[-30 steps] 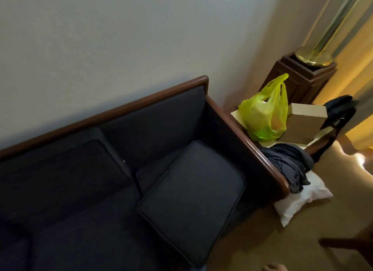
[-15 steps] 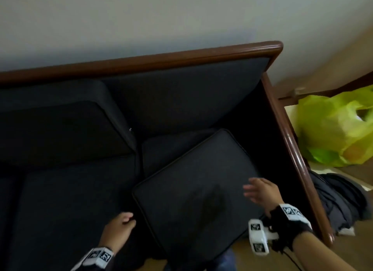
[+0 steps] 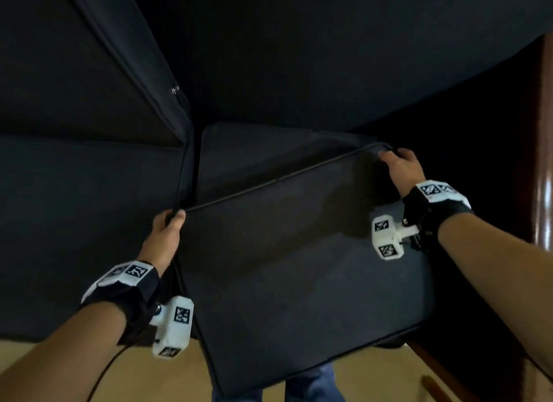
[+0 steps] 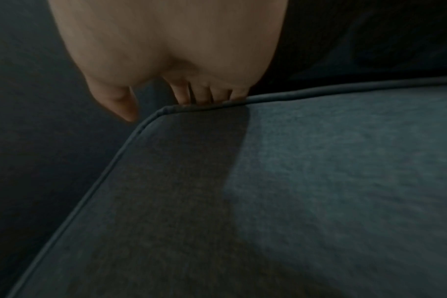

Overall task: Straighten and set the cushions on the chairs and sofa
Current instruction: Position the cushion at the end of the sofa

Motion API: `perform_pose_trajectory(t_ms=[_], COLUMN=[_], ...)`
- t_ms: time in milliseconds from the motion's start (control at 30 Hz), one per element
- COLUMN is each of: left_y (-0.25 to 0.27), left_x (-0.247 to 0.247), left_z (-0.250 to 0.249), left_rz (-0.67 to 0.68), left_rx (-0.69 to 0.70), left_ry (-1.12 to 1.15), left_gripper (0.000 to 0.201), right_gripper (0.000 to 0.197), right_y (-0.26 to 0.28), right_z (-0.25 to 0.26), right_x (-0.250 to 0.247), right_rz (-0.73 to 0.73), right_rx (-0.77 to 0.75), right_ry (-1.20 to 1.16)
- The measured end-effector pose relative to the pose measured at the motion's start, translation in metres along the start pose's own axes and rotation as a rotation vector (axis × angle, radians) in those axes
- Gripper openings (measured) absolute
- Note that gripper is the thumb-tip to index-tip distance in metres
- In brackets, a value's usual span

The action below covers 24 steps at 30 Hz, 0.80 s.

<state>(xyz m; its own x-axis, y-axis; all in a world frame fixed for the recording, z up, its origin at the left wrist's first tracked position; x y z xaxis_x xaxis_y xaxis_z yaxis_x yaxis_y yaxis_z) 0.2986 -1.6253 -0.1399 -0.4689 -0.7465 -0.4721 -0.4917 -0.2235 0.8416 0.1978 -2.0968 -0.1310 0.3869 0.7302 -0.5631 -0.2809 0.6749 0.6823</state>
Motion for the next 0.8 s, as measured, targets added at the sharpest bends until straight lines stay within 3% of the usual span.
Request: perform_pose_trajectory(t_ms=[100,167,267,333,433,467,533,600,667,800], left_y=[-0.002,-0.002,0.001,0.002,0.014,0.019,0.031,0.048,0.069,0.117], left_x=[0.009,0.012,0.012,0.009,0.000,-0.003,-0.005,-0.006,-0.008,-0.017], left_z=[0.000,0.001,0.002,0.004,0.006,0.006,0.001,-0.009,-0.019,-0.044], left_rz=[-0.008,-0.014,0.033,0.137,0.211,0.205,0.170,0.115,0.102,0.113], left_rx=[-0.039,-0.071,-0.127,-0.147,-0.120,-0.109,-0.072,-0.030,0.020,0.174], left_ry=[0.175,0.279,0.377,0.414,0.398,0.392,0.415,0.493,0.561,0.600], left_gripper=[0.047,0.044,0.065,0.081,0.080,0.081,0.076,0.054,0.040,0.038], right_gripper=[0.084,0.089,0.101,0.108,0.079,0.078,0.102,0.119,0.119,0.112], right_y=[-0.014,-0.017,-0.037,-0.043,-0.019,-0.013,-0.011,-0.015,0.013,0.059], right_z=[0.000,0.000,-0.016,-0.023,-0.012,-0.013,-0.022,-0.033,-0.029,-0.041], right_x=[0.007,0.008,0.003,-0.003,-0.009,-0.010,-0.019,-0.035,-0.055,-0.095], right_rz=[0.056,0.071,0.088,0.118,0.178,0.184,0.093,-0.021,-0.110,-0.176], right_rx=[0.037,0.043,0.078,0.153,0.187,0.194,0.211,0.166,0.150,0.172], right_ry=[-0.033,-0.056,-0.096,-0.176,-0.279,-0.277,-0.248,-0.236,-0.234,-0.392])
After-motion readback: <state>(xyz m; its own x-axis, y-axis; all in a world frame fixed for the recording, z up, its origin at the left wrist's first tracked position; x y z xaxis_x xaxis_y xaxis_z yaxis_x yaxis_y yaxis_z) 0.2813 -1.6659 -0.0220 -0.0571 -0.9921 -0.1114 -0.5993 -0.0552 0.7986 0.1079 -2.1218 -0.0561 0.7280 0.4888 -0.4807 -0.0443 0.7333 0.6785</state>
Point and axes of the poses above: each hand's wrist, its own y-axis away from the middle knuckle, its own x-axis out of the palm, z = x × y, the point moved 4 cm from there along -y, towards the middle knuckle, and after that the axes turned 2 degrees about y, right-handed, at the moved point
